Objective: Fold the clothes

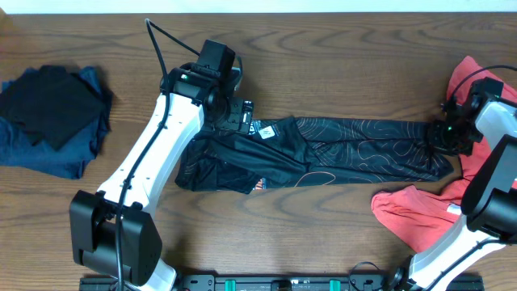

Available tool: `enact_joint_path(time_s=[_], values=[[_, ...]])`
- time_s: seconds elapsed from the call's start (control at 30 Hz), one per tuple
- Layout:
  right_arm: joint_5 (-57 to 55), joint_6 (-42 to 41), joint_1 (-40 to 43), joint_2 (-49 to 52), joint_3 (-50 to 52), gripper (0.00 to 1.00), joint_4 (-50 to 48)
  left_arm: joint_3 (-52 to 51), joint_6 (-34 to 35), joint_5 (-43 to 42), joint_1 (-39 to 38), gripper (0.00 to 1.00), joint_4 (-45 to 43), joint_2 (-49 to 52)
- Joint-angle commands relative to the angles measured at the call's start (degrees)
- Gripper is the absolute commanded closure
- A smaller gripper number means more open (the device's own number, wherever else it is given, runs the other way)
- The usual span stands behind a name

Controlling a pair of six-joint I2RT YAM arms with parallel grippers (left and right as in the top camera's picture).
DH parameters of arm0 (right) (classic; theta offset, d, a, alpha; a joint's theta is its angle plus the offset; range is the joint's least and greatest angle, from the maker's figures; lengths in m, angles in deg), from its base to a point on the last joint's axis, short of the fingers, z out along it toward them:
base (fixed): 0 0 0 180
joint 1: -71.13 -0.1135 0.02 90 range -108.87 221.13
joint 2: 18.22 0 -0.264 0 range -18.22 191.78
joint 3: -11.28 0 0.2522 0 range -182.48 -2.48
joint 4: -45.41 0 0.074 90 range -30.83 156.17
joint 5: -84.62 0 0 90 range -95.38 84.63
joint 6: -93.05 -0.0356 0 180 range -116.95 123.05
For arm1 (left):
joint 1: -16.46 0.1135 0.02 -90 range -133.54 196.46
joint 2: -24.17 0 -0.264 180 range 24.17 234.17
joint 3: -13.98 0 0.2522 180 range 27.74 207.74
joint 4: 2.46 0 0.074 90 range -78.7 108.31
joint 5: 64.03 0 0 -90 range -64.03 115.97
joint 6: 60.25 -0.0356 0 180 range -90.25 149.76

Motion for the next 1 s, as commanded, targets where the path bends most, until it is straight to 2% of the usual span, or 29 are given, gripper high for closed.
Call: enact_joint_path(time_s=[0.0, 0.2, 0.4, 0.67, 0.97], values=[[-0.98, 0.57, 0.00, 4.70, 3.50, 0.99, 0.20, -0.13, 0.35, 0.72, 0.31, 0.08, 0.59, 0.02], [-0.98, -1.62, -0.04, 2.73, -0.52, 0.99, 4.17, -0.13, 0.35, 0.70, 2.19, 0.08, 2.08, 0.00], [-0.98, -2.91, -2.75, -0.90, -9.46, 0.99, 14.25, -0.13, 0.33, 0.68, 4.04, 0.08, 2.95, 0.00], [-0.96, -7.26, -11.96, -3.80, -11.80, 0.99, 19.30, -0.13, 0.31, 0.70, 4.35, 0.08, 2.95, 0.00], [-0.96, -14.34, -24.87, -3.65, -11.72, 0.99, 18.78, -0.13, 0.31, 0.70, 4.35, 0.08, 2.93, 0.00]])
